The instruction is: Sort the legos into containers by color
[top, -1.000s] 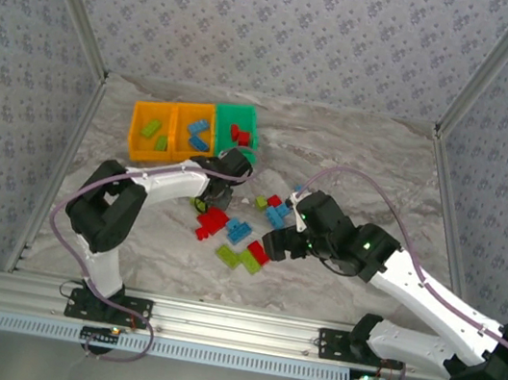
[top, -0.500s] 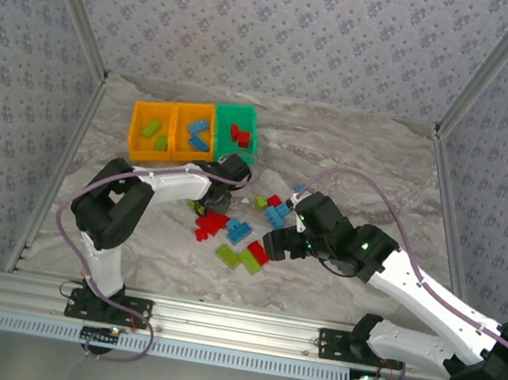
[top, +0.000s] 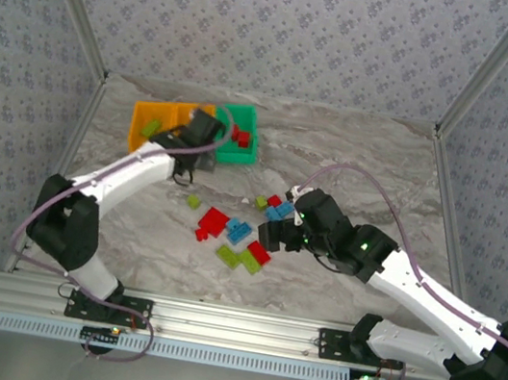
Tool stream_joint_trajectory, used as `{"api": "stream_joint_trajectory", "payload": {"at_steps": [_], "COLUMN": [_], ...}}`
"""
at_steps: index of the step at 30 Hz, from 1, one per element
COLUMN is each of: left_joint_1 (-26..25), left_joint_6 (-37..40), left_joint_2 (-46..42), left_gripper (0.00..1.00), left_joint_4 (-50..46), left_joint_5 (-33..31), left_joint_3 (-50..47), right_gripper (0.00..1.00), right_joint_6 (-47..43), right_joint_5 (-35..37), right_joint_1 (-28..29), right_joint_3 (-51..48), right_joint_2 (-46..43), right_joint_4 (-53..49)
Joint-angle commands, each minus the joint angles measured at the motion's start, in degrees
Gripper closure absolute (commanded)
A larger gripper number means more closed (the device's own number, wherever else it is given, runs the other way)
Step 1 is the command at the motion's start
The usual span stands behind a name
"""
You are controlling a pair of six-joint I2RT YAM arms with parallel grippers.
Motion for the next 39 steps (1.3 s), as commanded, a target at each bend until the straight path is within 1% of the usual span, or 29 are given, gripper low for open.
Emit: {"api": "stream_joint_trajectory", "payload": {"at_steps": [1,3,4,6,8,9,11,13,15,16,18,21,23,24,26,28,31,32,34,37,39], "left_joint_1": [8.18,13.19,15.73,19.07,21.28,22.47,24.36,25.36,25.40,25.44,25.38,24.41,22.13,20.19,14.78,6.93,-5.45,-8.92,-16.46,-24.19,-28.14], "left_joint_6": [-1.39,-1.22,-1.54,-1.54,-1.07,-0.91,-1.57,-2.30,-2.59,-2.73,-3.47,-4.47,-5.21,-5.26,-4.63,-2.80,0.85,2.70,6.95,12.20,14.69], "left_joint_2": [0.57,3.92,6.39,10.97,14.86,16.77,20.19,22.23,22.17,21.25,18.31,10.87,4.67,0.61,-6.35,-13.55,-21.73,-23.79,-26.68,-26.90,-27.12], "left_gripper": [0.92,0.92,0.92,0.92,0.92,0.90,0.85,0.74,0.63,0.61,0.61,0.60,0.61,0.61,0.61,0.61,0.61,0.60,0.54,0.45,0.40], "left_joint_4": [2.71,4.15,3.34,1.37,0.33,0.17,-1.85,-3.73,-4.65,-4.48,-3.53,-2.09,-1.31,-1.01,-1.16,-1.61,-2.60,-3.19,-7.57,-18.48,-22.37], "left_joint_5": [-2.50,-2.19,-0.84,1.99,3.00,4.84,8.16,9.72,10.05,10.30,10.95,12.60,14.02,14.62,14.92,14.59,13.62,13.97,12.90,13.08,13.17], "left_joint_3": [2.92,5.91,8.40,13.92,18.34,20.15,24.36,27.12,27.81,27.10,24.67,19.03,14.46,11.82,7.49,3.10,-1.63,-2.55,-2.75,-0.66,-1.35], "right_gripper": [0.06,0.06,0.06,0.06,0.06,0.06,0.06,0.06,0.05,0.06,0.06,0.05,0.05,0.05,0.05,0.05,0.05,0.04,0.04,0.05,0.08], "right_joint_6": [1.90,2.34,2.59,3.05,3.56,3.74,3.99,4.22,4.69,4.84,5.10,5.89,7.30,7.56,6.41,4.40,-0.12,-1.13,-3.95,-7.00,-8.84], "right_joint_5": [2.74,2.76,2.82,2.91,3.11,3.25,3.59,4.13,4.76,4.97,5.28,7.08,8.30,8.49,7.79,7.40,5.32,4.46,2.73,2.69,2.58], "right_joint_1": [0.33,0.40,0.37,0.42,0.52,0.50,0.54,0.64,0.64,0.65,0.57,0.41,-0.58,-1.70,-4.57,-8.51,-14.27,-16.09,-20.15,-24.00,-25.40], "right_joint_3": [0.36,0.20,0.19,-0.04,-0.32,-0.47,-0.84,-1.01,-1.28,-1.42,-2.04,-2.74,-3.61,-4.11,-4.58,-4.40,-3.81,-3.49,-2.07,1.84,4.86], "right_joint_2": [-0.20,-0.55,-0.78,-1.32,-2.16,-2.60,-3.46,-4.14,-4.74,-5.02,-5.19,-4.91,-4.64,-4.32,-2.73,0.09,5.66,7.60,12.94,22.35,28.24], "right_joint_4": [0.91,0.52,0.30,-0.33,-1.00,-1.33,-1.67,-2.38,-2.67,-2.61,-2.20,-1.64,-1.08,-0.28,1.02,1.94,5.24,6.03,8.22,9.12,9.22]}}
